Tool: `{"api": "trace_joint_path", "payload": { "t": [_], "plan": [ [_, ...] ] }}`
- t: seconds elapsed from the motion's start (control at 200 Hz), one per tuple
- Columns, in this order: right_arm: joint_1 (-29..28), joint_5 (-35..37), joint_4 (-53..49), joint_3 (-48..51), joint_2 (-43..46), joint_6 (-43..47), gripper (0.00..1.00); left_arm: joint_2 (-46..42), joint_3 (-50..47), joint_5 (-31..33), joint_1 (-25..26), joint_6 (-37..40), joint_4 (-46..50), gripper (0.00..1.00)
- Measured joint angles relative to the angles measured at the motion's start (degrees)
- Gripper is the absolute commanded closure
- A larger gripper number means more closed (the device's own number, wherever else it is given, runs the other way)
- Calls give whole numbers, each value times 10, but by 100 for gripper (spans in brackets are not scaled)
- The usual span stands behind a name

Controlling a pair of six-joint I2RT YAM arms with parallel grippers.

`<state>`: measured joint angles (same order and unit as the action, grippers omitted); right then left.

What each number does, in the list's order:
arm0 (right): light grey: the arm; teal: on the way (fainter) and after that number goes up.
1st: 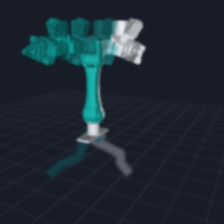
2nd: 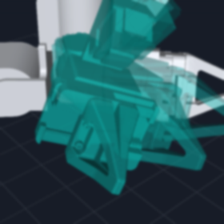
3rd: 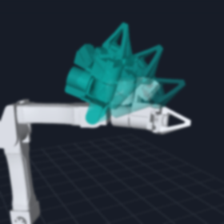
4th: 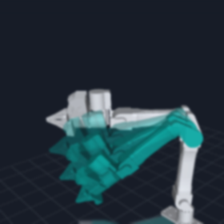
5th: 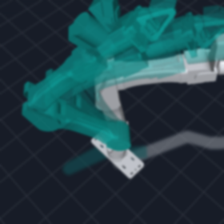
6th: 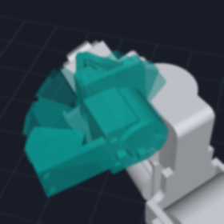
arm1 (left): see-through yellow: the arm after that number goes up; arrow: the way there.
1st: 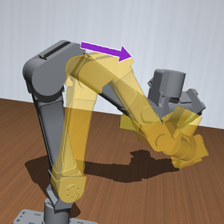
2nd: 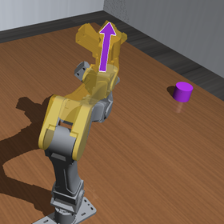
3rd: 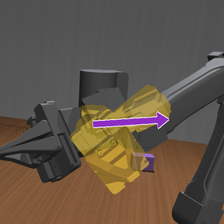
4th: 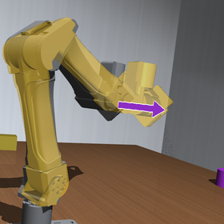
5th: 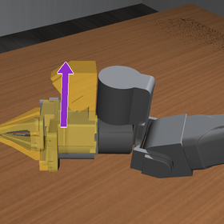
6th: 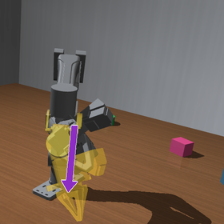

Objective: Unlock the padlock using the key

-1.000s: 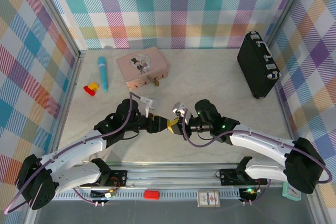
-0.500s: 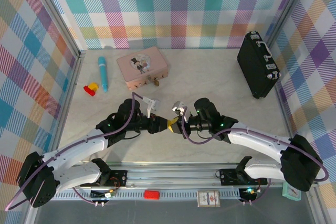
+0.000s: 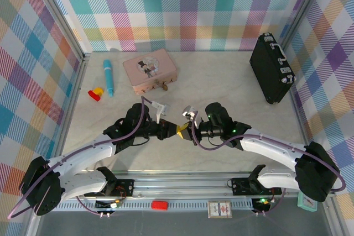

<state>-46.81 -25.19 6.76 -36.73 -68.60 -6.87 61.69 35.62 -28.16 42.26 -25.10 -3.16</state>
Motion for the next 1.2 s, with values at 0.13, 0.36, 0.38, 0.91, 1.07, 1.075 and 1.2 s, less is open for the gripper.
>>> {"api": "trace_joint_path", "payload": {
  "t": [0.13, 0.36, 0.38, 0.91, 1.07, 1.075, 1.2],
  "plan": [
    [0, -5, 0, 0, -1, -2, 100, 7, 2, 10, 0, 3, 0, 96],
    [4, -2, 1, 0, -2, -4, 100, 14, 4, 23, 0, -2, -1, 100],
    [4, 0, 1, 0, -2, -4, 96, 14, 4, 24, 0, -4, -1, 100],
    [50, 232, 78, 99, 104, -352, 25, 40, 12, 300, 5, -174, 1, 100],
    [65, 224, 148, 136, 74, -458, 13, 66, 13, 294, 7, -212, -73, 100],
    [65, 223, 150, 136, 73, -459, 12, 67, 13, 292, 8, -213, -77, 100],
    [83, 170, 222, 122, 46, -479, 9, 77, 18, 278, 20, -225, -120, 100]
  ]
}}
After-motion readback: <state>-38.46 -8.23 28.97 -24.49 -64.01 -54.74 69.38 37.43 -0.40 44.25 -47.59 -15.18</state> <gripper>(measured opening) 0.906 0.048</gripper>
